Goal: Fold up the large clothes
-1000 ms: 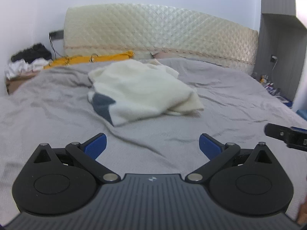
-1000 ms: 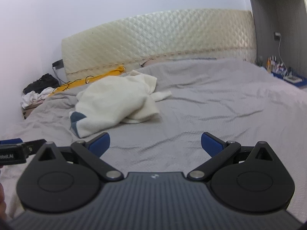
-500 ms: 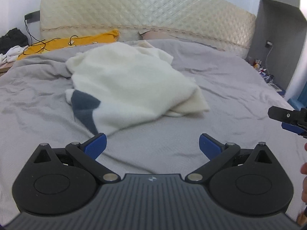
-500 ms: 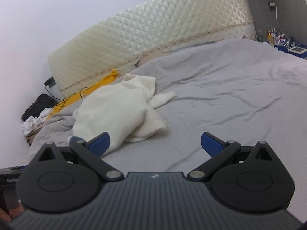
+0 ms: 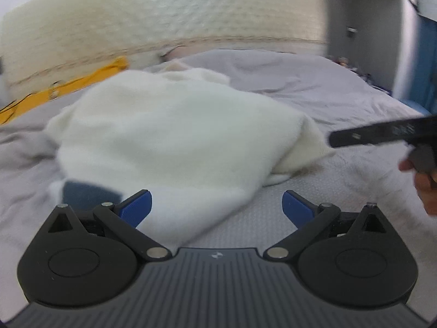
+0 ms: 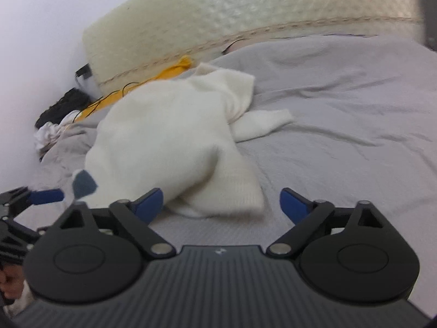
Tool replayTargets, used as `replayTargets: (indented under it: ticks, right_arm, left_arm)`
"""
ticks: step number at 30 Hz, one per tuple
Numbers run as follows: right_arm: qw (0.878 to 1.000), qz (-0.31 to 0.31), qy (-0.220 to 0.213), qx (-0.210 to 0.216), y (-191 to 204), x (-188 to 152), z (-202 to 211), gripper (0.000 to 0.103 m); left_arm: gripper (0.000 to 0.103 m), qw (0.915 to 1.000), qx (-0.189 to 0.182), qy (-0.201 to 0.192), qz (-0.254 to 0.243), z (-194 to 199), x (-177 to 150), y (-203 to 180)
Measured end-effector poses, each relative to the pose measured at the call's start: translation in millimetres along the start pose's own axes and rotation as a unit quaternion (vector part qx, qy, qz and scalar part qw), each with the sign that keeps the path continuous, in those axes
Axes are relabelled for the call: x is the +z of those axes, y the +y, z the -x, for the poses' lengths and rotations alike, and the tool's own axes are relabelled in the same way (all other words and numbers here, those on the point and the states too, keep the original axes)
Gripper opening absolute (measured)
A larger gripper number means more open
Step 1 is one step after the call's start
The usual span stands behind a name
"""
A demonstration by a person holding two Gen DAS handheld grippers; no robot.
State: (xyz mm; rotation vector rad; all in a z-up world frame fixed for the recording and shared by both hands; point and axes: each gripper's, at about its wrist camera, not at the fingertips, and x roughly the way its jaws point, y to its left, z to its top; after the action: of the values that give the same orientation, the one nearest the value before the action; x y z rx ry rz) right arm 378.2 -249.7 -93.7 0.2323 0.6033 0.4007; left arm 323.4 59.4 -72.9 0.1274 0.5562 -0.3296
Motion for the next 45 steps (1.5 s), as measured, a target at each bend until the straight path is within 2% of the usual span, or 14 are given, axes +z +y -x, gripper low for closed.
replayTargets:
  ticks: [3,6,9,13,15,17,19,20,21,24,29,36,39,45]
  right_arm:
    - [1.0,-0.012,0.026,-0.007,-11.1,-0.5,-26.1,0.073]
    - [0.998,-0.009,0.045,-0.031,-20.1,-7.4,-39.9,0.071]
    - [0.998,-0.023,0.045,-0.028,-25.1,-8.5,-47.6,0.066]
    - [0.999,-0.018,0.043,-0.006,-20.6,-3.4,-61.0,0.061]
    - [0.999,-0.029,0.041,-0.003,-17.0,-0.5,-69.9,0.06]
    - [0.998,-0.042,0.044,0.0,-15.4,-0.8,-73.7,0.059]
    - [0.996,-0.075,0.047,-0.001,-17.5,1.8,-72.6,0.048]
    - [0.995,-0.088,0.047,-0.003,-18.5,3.4,-69.7,0.038]
    - [0.994,-0.095,0.045,-0.002,-18.2,5.4,-64.7,0.033]
    - [0.996,-0.091,0.024,0.009,-9.5,8.4,-43.3,0.03]
    - [0.996,-0.069,0.0,0.048,20.8,14.8,-1.1,0.027]
    - [0.996,-0.018,-0.051,0.077,73.9,23.3,94.1,0.025]
    - [0.995,0.02,-0.068,0.073,95.5,13.2,138.8,0.025]
    - [0.992,0.027,-0.096,0.083,108.9,-24.0,210.6,0.024]
  left_arm:
    - [0.099,0.9997,-0.017,0.011,-0.016,-31.3,-9.7,-0.8]
    - [0.097,0.9989,-0.016,0.014,-0.042,-53.3,-19.4,-2.5]
    - [0.095,0.9985,-0.003,0.007,-0.054,-68.1,-21.8,-2.0]
    - [0.07,0.998,0.043,0.02,-0.042,-87.5,-17.0,1.5]
    - [0.064,0.9959,0.069,0.044,-0.038,-99.2,-13.8,3.3]
    - [0.048,0.9947,0.088,0.045,-0.028,-100.1,-7.6,1.7]
    - [0.025,0.9948,0.094,0.039,-0.001,-93.3,0.2,1.7]
    - [0.021,0.9944,0.098,0.035,0.015,-88.5,4.1,2.3]
    - [0.018,0.9935,0.102,0.029,0.04,-81.9,8.1,4.5]
    - [0.015,0.989,0.111,0.002,0.098,-54.1,20.9,8.0]
    - [0.013,0.9777,0.144,-0.055,0.143,9.4,38.5,-0.2]
    - [0.012,0.9593,0.139,-0.111,0.22,118.3,33.8,-13.9]
    - [0.012,0.9576,0.146,-0.134,0.209,156.8,22.1,-31.7]
    - [0.012,0.9563,0.13,-0.158,0.209,236.9,-13.9,-69.1]
